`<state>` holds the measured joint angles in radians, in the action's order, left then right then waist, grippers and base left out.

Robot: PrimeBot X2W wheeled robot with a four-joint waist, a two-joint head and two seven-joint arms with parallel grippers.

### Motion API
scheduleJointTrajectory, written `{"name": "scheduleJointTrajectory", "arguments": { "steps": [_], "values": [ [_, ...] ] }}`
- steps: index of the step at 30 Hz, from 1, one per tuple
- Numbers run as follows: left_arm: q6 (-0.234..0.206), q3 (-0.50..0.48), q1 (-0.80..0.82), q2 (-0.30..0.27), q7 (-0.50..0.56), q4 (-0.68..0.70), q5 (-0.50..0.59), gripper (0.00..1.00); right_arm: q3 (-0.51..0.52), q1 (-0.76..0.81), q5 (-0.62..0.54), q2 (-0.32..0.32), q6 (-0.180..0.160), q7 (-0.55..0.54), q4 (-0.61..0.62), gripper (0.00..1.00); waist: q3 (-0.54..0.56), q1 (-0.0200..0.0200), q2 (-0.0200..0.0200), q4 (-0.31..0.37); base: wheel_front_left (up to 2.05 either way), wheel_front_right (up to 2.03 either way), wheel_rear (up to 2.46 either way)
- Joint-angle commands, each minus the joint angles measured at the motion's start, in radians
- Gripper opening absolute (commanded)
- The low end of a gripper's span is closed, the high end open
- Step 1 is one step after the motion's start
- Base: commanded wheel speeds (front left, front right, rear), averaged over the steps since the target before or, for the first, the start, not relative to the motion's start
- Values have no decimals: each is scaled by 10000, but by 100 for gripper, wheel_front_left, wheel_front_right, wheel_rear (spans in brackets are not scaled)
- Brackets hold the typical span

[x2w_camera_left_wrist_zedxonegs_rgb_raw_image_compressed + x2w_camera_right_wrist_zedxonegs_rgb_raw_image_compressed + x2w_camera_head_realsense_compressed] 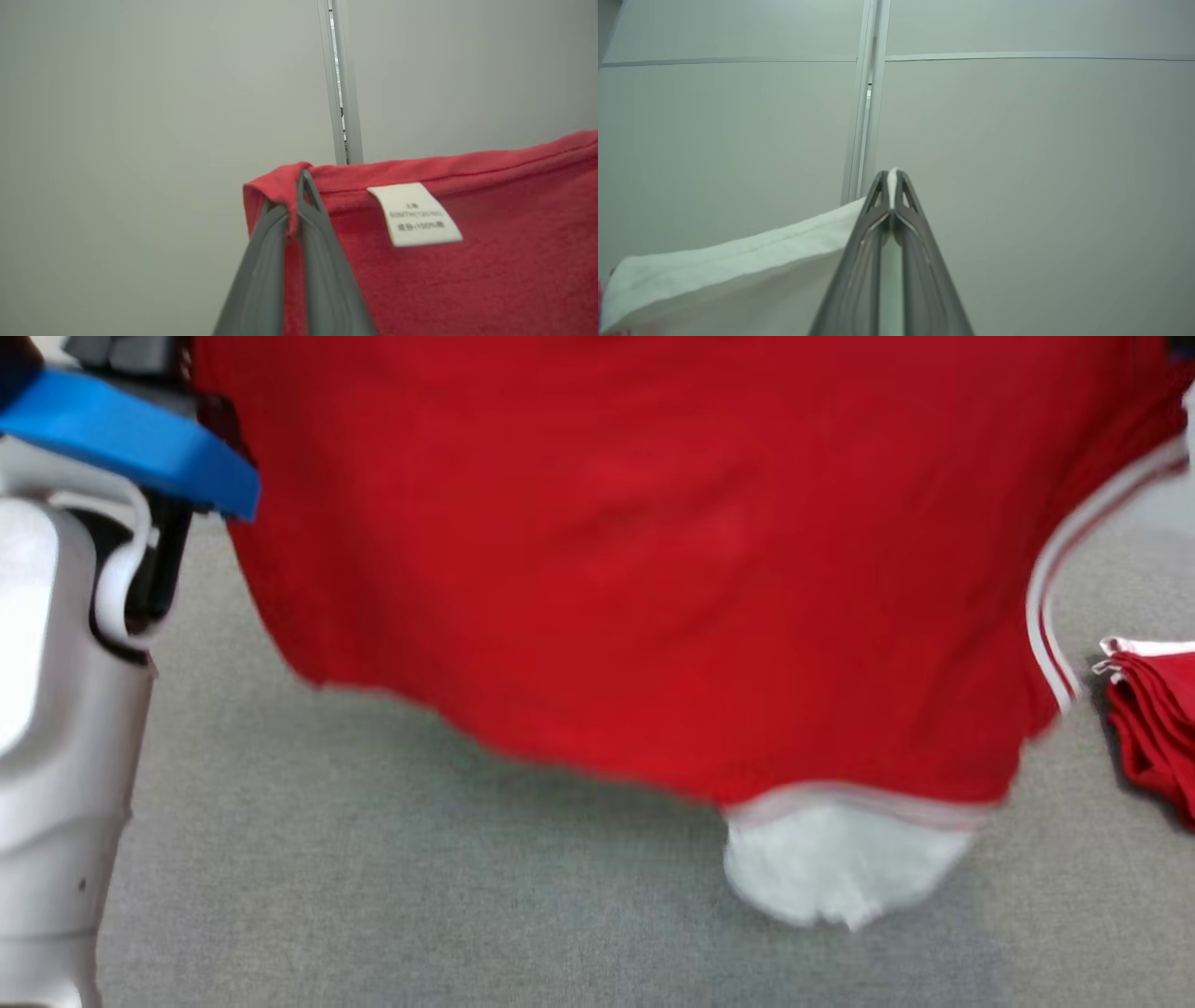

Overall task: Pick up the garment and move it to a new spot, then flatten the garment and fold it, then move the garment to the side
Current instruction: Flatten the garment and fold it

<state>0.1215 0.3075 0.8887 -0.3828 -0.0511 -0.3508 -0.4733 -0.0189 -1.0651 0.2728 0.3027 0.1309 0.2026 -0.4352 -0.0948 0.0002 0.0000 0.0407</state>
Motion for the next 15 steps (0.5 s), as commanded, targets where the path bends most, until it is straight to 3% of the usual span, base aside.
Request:
{"name": "scheduleJointTrajectory", "arguments": {
  "steps": [1,8,15],
  "values": [
    [-103,-37,541,62,-337,-332,152,0,145,-646,-342,39,-3,189,-312,0,-370,-2,0,-180,0,0,0],
    [-76,-98,2048,540,-1882,-2093,472,0,1725,-2358,-1182,-107,-6,620,-1348,0,-906,-2,0,-111,0,0,0],
    [46,-282,670,716,-2133,-3135,174,0,1603,-203,-585,-393,-9,631,-717,0,-1034,-2,0,222,0,0,0]
  ]
}}
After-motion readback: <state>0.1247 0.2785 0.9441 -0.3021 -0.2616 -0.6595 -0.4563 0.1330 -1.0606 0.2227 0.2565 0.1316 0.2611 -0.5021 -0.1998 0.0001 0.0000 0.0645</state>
